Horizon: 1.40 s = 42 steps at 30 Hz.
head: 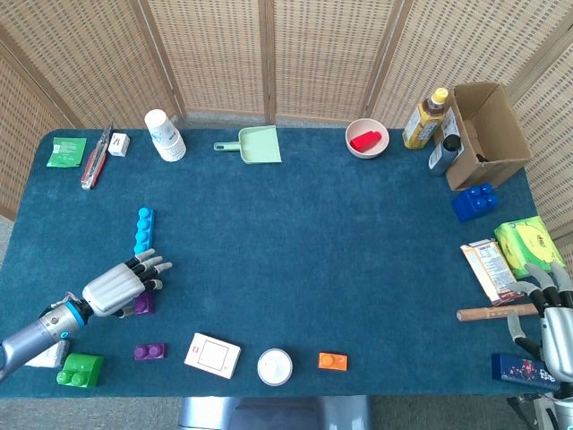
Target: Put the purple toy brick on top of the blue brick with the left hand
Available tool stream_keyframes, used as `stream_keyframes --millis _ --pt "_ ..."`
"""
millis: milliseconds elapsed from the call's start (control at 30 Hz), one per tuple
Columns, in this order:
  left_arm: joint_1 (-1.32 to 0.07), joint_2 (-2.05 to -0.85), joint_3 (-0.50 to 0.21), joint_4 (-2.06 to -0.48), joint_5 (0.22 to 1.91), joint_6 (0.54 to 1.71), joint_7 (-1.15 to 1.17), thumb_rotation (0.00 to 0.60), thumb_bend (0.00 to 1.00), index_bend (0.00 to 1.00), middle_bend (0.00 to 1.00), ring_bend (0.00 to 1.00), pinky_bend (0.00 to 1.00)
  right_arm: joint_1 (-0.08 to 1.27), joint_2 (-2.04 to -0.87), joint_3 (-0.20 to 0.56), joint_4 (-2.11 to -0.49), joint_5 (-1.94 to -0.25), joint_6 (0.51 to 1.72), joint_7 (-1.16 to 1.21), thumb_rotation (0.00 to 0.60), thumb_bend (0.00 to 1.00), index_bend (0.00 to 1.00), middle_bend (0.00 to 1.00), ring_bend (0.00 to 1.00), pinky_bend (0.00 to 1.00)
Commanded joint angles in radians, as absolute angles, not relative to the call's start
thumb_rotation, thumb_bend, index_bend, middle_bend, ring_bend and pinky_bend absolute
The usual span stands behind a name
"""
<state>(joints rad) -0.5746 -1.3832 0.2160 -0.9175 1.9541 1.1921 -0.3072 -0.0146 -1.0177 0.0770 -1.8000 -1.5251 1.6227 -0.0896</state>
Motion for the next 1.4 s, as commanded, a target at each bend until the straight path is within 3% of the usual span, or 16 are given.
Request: stream_keyframes --millis 33,367,533,1067,1400 --pt "-0.580 -1.392 0.221 -0.909 1.947 1.194 -0.315 0.600 0.30 0.36 0.08 0.00 0.00 -0.017 -1.016 0.077 -1.800 -1.526 1.626 -0.089 0.600 0.40 0.36 0.19 0.04 0.18" --pt "-0.589 -1.402 0.231 -0.893 1.925 1.212 -0.335 0.600 0.30 0.61 0.16 0.03 0.00 -0.021 -1.017 0.079 -1.796 -1.523 1.625 -0.090 0.599 0.40 0.36 0.19 0.04 0.19" --pt "-0.593 -1.390 0.231 -0.899 1.913 1.222 -0.341 0.600 0.31 0.68 0.21 0.06 0.00 -0.020 -1.020 0.081 -1.794 -1.523 1.625 -0.091 0.599 0.40 0.36 0.19 0.04 0.19" --pt "-0.569 -1.250 0.212 -0.937 1.838 1.259 -0.298 0.600 0.32 0.67 0.21 0.06 0.00 -0.004 -1.053 0.088 -1.754 -1.511 1.595 -0.070 0.600 0.40 0.36 0.19 0.04 0.19" --pt "-0.571 -1.258 0.206 -0.887 1.801 1.193 -0.286 0.600 0.32 0.67 0.18 0.04 0.00 0.003 -1.060 0.090 -1.751 -1.505 1.582 -0.071 0.600 0.40 0.36 0.19 0.04 0.19"
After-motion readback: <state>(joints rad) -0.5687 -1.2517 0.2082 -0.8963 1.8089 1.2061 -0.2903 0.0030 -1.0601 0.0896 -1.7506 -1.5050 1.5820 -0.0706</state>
